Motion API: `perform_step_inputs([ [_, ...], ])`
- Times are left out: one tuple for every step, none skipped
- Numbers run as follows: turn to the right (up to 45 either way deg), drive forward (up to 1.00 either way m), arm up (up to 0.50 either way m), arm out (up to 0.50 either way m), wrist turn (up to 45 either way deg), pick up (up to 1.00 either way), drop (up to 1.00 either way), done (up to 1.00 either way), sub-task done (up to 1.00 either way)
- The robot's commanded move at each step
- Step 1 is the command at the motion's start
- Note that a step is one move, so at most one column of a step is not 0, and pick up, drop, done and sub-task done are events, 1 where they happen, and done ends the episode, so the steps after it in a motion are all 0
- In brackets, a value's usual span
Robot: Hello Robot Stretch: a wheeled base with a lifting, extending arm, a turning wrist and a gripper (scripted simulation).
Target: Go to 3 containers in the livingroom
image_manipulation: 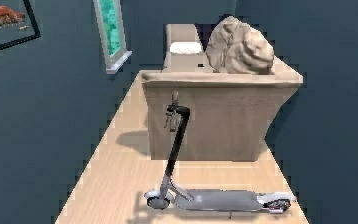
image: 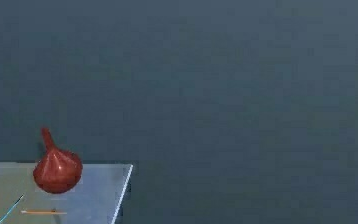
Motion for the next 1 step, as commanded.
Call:
perform_step_inputs([
  [0.0,0.3,0.0,0.0,0.0,0.0,0.0,0.0,0.0],
])
